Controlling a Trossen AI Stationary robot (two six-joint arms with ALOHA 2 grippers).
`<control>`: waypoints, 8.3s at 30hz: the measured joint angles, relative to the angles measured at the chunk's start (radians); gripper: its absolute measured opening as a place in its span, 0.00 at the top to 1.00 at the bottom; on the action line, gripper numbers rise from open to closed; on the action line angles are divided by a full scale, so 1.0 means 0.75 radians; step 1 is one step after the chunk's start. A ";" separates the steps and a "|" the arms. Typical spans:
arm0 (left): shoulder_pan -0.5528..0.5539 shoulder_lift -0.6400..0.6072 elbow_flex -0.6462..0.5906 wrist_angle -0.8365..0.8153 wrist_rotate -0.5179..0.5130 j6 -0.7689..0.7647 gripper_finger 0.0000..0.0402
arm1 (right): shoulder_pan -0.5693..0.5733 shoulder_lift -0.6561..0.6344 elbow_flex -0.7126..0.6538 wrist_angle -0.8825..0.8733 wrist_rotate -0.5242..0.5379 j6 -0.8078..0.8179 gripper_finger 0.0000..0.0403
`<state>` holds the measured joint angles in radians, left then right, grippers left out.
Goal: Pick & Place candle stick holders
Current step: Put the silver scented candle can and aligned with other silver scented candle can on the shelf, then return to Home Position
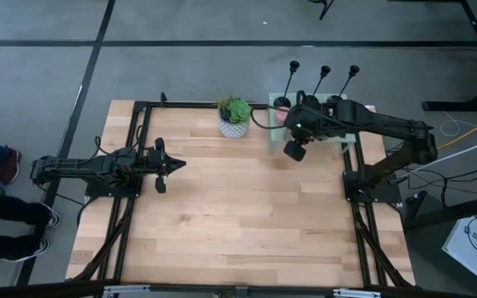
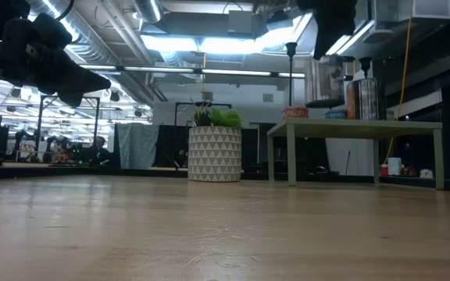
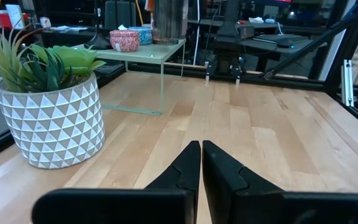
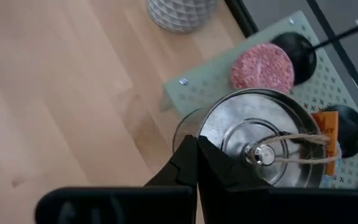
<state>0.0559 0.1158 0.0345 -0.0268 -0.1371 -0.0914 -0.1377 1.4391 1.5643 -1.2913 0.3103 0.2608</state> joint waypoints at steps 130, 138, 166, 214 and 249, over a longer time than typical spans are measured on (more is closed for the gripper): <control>0.000 0.000 -0.001 0.000 0.000 0.000 0.97 | 0.872 -0.286 -1.467 2.346 -0.230 -0.258 0.56; 0.000 0.000 -0.001 0.000 0.000 0.000 0.97 | 0.870 -0.330 -1.723 2.595 -0.229 -0.253 0.56; 0.001 0.000 -0.001 0.000 0.000 0.000 0.97 | 0.601 -1.184 -2.073 2.019 -0.063 -0.407 0.56; 0.001 0.000 -0.001 0.000 0.000 0.000 0.98 | 0.305 -1.827 -2.073 1.734 -0.416 -0.792 0.56; 0.000 0.000 -0.001 0.000 0.000 0.000 0.98 | 0.289 -1.825 -2.073 1.735 -0.416 -0.778 0.56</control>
<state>0.0559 0.1155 0.0341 -0.0269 -0.1368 -0.0914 0.0792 0.0704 0.0097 0.0097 -0.0016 -0.3225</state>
